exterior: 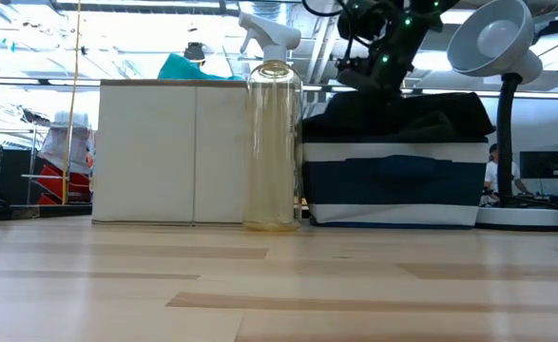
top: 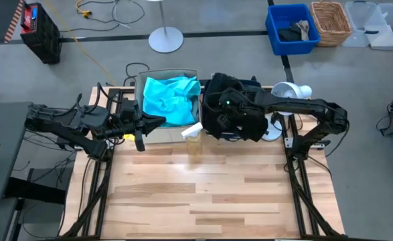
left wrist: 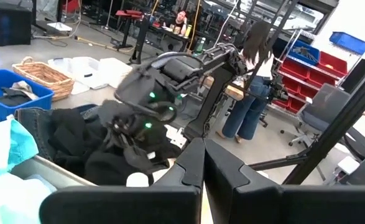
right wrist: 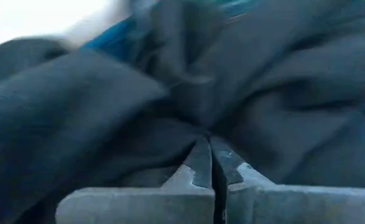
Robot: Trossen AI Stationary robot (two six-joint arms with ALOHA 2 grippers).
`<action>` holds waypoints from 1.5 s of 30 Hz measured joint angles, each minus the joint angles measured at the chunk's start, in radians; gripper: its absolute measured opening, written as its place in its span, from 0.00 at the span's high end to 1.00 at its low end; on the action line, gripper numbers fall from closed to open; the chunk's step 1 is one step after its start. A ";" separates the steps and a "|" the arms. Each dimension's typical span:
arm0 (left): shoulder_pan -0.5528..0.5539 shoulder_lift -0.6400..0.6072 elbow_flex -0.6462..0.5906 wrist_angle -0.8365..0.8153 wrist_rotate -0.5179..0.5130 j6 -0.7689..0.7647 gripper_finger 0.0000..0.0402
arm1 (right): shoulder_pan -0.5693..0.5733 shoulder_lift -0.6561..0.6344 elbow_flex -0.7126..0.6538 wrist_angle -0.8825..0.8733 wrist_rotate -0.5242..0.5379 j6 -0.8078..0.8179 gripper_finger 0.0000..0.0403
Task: Sort clothes
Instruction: Put the black shirt into the blue laundry organizer
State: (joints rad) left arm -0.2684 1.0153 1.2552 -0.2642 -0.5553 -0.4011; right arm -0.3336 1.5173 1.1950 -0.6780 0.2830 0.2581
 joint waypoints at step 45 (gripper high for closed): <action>0.000 0.000 0.000 0.000 0.001 -0.012 1.00 | -0.015 0.128 0.000 0.016 -0.179 0.043 0.97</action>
State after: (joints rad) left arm -0.2686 1.0153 1.2552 -0.2638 -0.5540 -0.4129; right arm -0.3486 1.6449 1.1949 -0.6616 0.1041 0.3012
